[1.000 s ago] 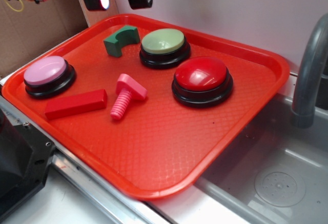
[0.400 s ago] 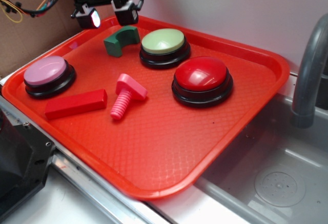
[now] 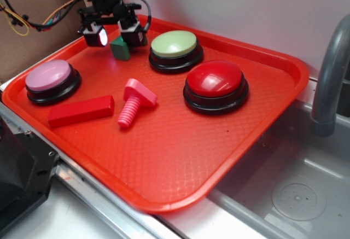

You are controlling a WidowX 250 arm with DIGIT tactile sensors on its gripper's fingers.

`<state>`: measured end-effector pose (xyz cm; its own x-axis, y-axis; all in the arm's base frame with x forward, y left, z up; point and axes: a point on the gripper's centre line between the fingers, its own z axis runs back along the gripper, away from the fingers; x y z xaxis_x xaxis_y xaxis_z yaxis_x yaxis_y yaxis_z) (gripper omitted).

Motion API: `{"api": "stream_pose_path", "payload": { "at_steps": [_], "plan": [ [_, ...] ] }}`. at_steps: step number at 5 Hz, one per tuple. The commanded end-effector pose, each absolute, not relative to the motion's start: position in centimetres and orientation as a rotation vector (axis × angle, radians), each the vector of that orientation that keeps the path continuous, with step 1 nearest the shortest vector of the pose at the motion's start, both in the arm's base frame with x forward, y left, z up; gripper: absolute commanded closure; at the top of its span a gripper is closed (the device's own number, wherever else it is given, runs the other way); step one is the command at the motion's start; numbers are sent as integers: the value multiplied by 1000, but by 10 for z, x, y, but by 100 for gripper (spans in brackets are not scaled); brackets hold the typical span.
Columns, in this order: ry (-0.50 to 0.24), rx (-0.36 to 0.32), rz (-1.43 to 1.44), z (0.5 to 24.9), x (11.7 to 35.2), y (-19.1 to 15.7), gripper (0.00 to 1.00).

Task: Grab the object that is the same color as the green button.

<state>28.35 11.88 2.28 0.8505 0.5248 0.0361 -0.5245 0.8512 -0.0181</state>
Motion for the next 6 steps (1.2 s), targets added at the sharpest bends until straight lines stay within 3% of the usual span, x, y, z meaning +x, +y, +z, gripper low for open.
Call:
{"api": "stream_pose_path", "payload": {
  "at_steps": [1, 2, 4, 5, 6],
  "plan": [
    [-62, 7, 522, 37, 286, 116, 100],
    [-26, 0, 460, 68, 279, 107, 100],
    [-123, -56, 406, 167, 231, 82, 100],
    [-118, -54, 392, 195, 213, 65, 100],
    [-72, -59, 350, 202, 213, 58, 100]
  ]
}}
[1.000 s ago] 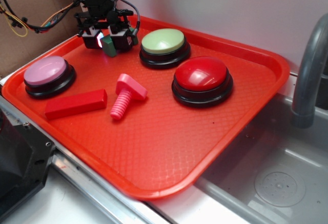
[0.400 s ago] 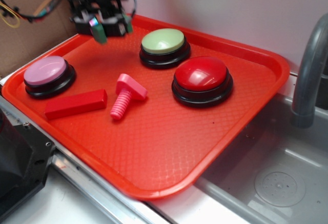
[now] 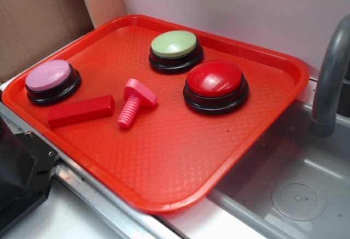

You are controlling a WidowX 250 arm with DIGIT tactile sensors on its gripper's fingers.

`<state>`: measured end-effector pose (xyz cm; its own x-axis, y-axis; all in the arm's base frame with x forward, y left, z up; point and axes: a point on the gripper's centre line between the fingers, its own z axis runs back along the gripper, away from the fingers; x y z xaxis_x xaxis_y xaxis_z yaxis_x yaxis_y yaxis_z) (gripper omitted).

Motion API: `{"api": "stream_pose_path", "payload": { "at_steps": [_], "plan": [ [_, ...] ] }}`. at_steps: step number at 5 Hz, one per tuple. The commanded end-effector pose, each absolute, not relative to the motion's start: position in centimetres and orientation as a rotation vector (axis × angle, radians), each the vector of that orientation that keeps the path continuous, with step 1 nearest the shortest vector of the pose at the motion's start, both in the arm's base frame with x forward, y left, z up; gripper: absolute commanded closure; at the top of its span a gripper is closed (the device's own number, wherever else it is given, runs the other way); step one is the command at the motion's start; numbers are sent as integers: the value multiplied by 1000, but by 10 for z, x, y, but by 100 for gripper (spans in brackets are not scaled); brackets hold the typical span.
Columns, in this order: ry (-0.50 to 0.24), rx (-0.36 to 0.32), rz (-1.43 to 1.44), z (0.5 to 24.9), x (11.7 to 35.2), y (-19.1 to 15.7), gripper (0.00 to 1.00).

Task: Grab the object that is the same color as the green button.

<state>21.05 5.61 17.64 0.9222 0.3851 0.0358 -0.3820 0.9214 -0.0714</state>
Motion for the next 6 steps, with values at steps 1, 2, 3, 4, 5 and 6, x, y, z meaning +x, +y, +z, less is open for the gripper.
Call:
{"api": "stream_pose_path", "payload": {
  "at_steps": [1, 2, 3, 4, 5, 6],
  "plan": [
    [-96, -47, 295, 208, 209, 44, 100],
    [-106, -58, 248, 213, 204, 35, 100],
    [-106, -62, 243, 214, 203, 33, 100],
    [-106, -62, 247, 212, 203, 34, 100],
    [-96, -68, 239, 211, 204, 35, 100],
    [-110, -54, 265, 213, 208, 38, 100]
  ]
}}
